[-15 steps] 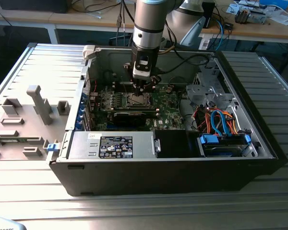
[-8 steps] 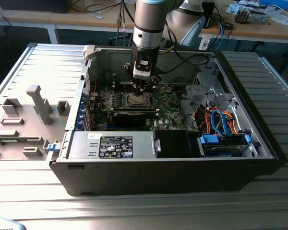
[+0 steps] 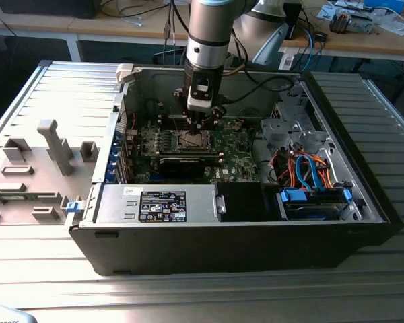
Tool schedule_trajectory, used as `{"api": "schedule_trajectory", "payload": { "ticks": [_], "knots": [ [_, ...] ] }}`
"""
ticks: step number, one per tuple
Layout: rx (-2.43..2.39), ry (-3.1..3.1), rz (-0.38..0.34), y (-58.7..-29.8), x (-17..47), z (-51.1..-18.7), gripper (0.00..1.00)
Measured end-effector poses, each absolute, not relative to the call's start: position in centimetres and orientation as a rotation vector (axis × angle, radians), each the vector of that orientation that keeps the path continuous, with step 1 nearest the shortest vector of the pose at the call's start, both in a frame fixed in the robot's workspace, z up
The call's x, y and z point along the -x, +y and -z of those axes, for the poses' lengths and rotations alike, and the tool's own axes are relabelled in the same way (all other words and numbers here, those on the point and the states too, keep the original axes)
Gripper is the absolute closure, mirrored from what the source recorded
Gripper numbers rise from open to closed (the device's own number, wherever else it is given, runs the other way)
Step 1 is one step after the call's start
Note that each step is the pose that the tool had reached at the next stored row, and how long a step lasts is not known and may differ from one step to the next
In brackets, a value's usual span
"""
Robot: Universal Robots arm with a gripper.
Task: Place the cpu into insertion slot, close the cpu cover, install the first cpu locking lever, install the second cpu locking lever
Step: 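Install the first cpu locking lever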
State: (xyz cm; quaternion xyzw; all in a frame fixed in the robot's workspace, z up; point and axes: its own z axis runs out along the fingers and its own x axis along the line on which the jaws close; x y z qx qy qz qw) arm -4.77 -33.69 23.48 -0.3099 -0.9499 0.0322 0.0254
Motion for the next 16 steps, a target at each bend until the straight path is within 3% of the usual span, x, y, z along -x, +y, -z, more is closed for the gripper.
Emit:
{"api": "schedule_trajectory", "payload": {
  "ticks": [16],
  "knots": [
    [0.901, -2.956, -0.101, -33.69, 4.77, -23.48, 0.89]
  ]
}}
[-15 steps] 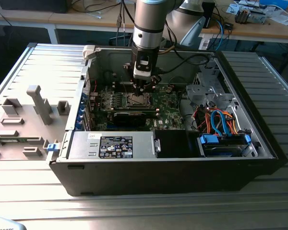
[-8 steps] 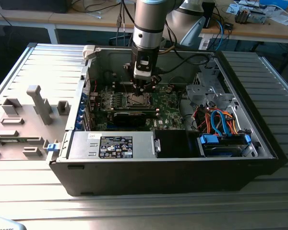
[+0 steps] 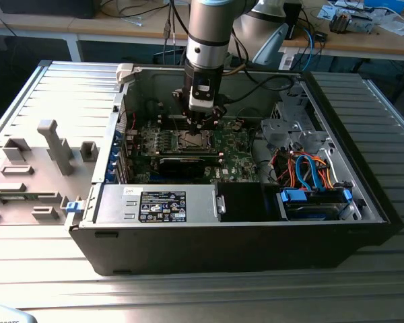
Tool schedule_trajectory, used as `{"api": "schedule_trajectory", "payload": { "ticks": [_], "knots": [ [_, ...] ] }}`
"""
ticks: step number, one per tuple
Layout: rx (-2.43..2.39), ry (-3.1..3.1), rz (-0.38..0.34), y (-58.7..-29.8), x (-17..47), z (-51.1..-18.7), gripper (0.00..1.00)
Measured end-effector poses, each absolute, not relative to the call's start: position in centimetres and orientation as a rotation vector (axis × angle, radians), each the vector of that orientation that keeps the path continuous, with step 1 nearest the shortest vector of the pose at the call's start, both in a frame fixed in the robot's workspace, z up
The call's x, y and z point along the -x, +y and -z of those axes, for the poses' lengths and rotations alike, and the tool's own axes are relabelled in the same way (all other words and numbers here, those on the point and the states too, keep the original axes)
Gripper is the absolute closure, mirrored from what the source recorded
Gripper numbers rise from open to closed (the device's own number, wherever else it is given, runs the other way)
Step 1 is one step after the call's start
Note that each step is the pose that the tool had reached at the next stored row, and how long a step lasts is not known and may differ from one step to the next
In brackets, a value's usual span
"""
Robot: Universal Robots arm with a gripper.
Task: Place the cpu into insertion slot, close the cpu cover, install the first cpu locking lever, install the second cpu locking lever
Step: 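Install the first cpu locking lever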
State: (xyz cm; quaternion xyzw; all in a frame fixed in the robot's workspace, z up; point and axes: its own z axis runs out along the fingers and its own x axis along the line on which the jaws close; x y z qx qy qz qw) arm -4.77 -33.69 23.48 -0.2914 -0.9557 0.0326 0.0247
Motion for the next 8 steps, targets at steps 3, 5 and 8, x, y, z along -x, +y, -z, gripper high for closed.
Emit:
{"api": "schedule_trajectory", "payload": {
  "ticks": [3, 5, 8],
  "knots": [
    [0.897, -2.958, -0.101, -33.69, 4.78, -23.48, 0.89],
    [0.893, -2.959, -0.101, -33.69, 4.77, -23.48, 0.89],
    [0.89, -2.96, -0.101, -33.69, 4.77, -23.48, 0.89]
  ]
}}
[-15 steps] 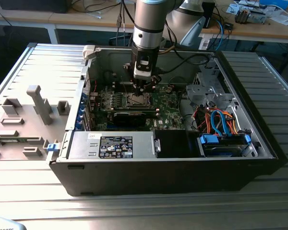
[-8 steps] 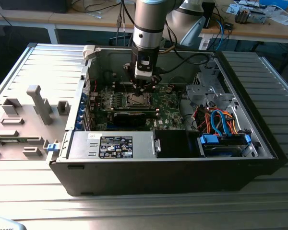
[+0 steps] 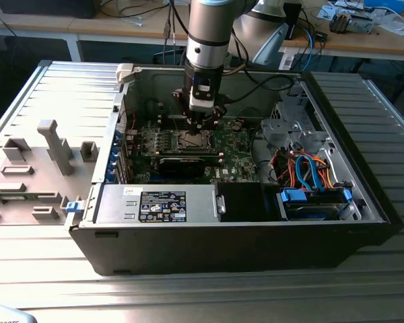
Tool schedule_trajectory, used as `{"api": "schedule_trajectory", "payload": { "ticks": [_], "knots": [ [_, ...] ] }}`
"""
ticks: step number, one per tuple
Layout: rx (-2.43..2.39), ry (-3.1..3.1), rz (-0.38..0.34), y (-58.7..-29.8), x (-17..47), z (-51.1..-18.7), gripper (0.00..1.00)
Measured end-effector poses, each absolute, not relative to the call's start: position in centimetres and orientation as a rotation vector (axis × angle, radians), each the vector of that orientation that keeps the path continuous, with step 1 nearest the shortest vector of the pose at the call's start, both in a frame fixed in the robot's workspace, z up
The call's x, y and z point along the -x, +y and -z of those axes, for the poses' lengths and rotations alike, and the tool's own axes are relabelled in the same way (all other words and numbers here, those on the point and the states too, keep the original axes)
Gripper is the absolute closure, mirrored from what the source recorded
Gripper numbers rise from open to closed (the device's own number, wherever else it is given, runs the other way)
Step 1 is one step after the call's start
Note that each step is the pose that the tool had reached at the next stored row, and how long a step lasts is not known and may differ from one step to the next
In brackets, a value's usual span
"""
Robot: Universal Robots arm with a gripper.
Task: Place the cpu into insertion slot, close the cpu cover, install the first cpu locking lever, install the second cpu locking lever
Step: 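Install the first cpu locking lever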
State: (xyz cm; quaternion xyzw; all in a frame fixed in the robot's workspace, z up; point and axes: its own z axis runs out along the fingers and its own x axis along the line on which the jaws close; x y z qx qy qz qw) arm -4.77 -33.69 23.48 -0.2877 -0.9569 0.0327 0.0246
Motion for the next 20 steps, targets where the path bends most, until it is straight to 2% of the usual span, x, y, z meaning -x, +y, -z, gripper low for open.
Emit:
{"api": "schedule_trajectory", "payload": {
  "ticks": [20],
  "knots": [
    [0.861, -2.969, -0.102, -33.69, 4.77, -23.48, 0.89]
  ]
}}
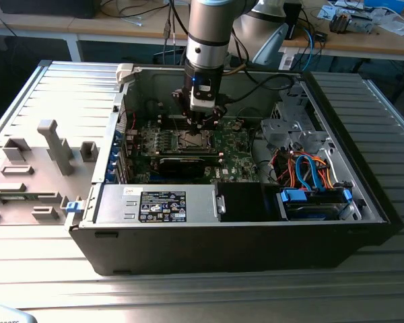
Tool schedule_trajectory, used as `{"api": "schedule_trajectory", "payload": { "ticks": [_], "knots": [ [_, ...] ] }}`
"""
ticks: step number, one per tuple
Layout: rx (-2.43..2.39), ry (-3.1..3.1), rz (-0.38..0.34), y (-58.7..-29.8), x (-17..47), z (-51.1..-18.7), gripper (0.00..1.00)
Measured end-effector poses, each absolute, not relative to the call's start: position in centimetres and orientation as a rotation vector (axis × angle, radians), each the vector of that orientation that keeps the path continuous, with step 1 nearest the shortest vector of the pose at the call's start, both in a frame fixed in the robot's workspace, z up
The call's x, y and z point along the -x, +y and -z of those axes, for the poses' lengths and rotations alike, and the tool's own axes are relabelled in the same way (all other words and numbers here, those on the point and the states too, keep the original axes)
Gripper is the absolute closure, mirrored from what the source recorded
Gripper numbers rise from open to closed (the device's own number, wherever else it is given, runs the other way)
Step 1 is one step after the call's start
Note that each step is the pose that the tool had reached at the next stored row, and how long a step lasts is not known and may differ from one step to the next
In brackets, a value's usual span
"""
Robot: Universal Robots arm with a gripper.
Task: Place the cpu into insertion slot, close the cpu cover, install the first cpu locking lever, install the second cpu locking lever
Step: 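Install the first cpu locking lever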
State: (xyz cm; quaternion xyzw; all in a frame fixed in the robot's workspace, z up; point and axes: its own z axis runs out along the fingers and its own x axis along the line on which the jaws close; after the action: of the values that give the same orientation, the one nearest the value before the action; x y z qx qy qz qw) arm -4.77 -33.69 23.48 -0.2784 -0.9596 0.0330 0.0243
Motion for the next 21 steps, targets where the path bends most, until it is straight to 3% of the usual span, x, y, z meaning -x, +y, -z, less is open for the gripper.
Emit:
{"api": "schedule_trajectory", "payload": {
  "ticks": [21],
  "knots": [
    [0.833, -2.977, -0.103, -33.69, 4.77, -23.48, 0.89]
  ]
}}
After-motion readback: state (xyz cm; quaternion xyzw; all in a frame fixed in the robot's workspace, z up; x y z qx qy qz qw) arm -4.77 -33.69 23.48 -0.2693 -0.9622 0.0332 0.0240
